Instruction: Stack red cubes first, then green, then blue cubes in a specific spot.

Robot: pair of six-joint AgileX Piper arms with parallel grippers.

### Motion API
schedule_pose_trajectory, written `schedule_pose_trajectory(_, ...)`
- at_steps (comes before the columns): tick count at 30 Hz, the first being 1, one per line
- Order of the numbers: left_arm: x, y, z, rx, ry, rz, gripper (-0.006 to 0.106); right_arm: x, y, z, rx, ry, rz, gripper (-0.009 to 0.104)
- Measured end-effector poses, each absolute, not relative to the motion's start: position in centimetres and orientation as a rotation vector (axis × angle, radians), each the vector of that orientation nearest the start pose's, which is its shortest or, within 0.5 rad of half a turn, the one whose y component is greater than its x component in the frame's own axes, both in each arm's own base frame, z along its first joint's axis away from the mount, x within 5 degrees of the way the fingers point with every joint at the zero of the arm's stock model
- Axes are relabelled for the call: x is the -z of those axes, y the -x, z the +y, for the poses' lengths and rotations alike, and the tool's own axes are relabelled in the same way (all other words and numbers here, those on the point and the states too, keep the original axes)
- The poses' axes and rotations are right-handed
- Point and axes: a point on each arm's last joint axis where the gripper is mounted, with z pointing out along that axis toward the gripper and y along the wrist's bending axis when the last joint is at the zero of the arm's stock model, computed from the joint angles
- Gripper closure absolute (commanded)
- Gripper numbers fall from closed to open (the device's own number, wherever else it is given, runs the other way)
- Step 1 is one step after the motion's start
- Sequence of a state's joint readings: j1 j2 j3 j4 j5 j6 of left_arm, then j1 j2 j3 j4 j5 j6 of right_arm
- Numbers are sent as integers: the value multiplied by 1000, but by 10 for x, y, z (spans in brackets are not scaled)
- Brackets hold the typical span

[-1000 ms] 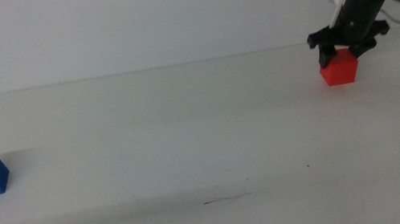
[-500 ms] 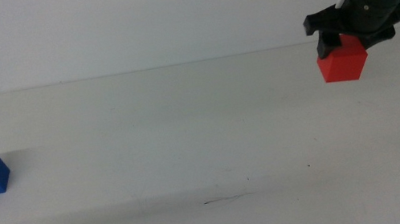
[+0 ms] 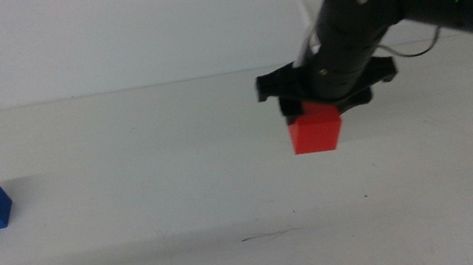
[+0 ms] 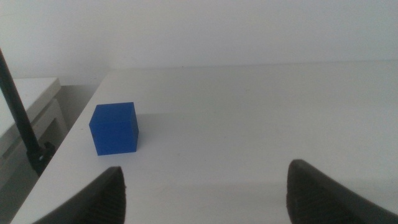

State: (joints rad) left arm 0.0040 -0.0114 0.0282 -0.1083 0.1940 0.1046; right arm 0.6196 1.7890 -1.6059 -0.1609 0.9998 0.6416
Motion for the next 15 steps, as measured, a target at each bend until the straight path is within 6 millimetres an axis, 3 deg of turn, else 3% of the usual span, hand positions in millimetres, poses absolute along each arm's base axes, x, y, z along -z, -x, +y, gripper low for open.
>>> schedule_pose_trajectory(8, -187, -56, -2, 16, -11, 1693, 15, -272, -330, 263, -205, 106, 2719, 96)
schedule_pose_trajectory(15, -187, -56, -2, 16, -11, 1693, 15, -234, -331, 282, -163, 97, 2793, 96)
